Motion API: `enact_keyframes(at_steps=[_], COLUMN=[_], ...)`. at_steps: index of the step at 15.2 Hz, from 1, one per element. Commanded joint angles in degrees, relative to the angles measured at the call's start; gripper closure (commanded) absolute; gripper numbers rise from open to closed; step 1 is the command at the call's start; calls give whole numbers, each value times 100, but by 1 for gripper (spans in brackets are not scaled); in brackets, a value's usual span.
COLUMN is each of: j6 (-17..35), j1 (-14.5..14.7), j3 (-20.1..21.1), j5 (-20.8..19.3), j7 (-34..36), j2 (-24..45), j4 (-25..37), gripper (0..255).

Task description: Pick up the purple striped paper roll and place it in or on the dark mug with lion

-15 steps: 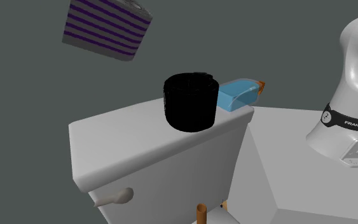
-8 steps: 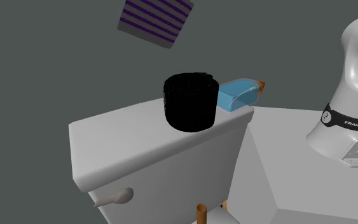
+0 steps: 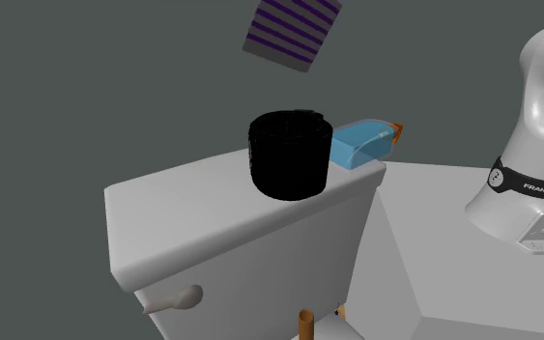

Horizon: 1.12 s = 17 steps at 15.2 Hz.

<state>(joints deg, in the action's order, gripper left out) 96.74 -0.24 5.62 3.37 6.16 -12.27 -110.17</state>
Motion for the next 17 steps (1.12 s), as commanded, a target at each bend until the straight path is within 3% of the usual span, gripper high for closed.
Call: enact_keyframes(at_steps=[1,17], j6=[151,1351], j1=[1,11], j3=[0,23], j5=[3,19], j7=[-9,-48], j2=[-21,62], j4=[-168,-1284], gripper=[255,255])
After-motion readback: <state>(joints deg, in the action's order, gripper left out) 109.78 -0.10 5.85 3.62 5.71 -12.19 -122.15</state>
